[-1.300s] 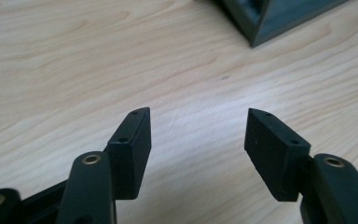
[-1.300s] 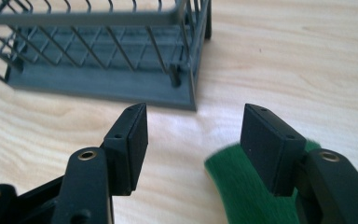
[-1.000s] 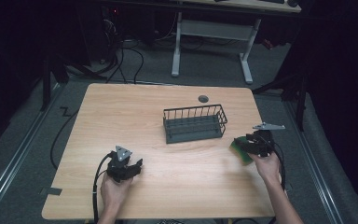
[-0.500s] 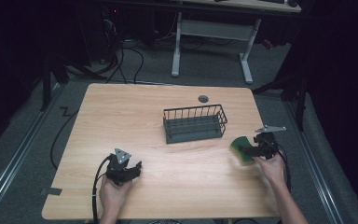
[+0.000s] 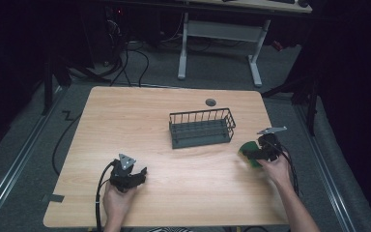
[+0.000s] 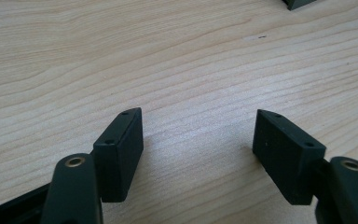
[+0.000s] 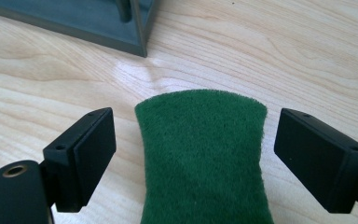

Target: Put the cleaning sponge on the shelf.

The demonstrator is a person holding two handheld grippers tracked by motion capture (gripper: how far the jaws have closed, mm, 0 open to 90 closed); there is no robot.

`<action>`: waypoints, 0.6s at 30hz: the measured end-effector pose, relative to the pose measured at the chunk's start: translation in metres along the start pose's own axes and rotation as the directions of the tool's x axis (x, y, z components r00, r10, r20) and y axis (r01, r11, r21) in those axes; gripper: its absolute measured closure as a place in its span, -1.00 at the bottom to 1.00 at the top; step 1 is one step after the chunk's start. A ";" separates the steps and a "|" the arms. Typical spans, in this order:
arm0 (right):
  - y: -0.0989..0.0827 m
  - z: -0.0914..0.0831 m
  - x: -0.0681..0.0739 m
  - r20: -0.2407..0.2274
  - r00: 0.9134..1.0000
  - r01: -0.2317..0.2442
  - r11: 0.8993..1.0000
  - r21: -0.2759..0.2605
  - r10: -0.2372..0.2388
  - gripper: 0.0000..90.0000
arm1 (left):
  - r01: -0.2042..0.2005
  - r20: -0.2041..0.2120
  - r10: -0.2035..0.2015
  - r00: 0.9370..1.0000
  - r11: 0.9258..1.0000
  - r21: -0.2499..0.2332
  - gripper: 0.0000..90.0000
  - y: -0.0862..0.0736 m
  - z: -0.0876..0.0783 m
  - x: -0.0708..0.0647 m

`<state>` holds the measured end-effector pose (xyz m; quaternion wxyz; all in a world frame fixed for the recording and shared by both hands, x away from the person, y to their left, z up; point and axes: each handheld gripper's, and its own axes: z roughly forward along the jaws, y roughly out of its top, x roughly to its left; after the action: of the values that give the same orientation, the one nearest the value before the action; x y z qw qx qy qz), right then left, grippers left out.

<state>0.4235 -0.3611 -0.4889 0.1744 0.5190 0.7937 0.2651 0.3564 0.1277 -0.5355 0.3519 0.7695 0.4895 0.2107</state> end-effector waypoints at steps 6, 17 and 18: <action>0.006 0.011 0.000 0.011 1.000 0.002 1.000 0.027 -0.003 -0.74 | 0.002 0.002 -0.002 1.000 1.000 -0.001 -0.25 0.000 0.000 0.000; 0.003 0.027 -0.002 0.016 1.000 -0.008 0.996 0.085 0.007 -0.70 | 0.004 0.005 -0.004 1.000 1.000 0.000 -0.25 0.000 0.000 0.001; 0.003 0.027 -0.002 0.016 1.000 -0.008 0.996 0.085 0.007 -0.70 | 0.005 0.005 -0.005 1.000 1.000 0.000 -0.25 0.000 0.000 0.001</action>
<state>0.4418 -0.3549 -0.5087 0.1575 0.5310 0.8009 0.2276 0.3564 0.1287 -0.5353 0.3537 0.7687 0.4905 0.2081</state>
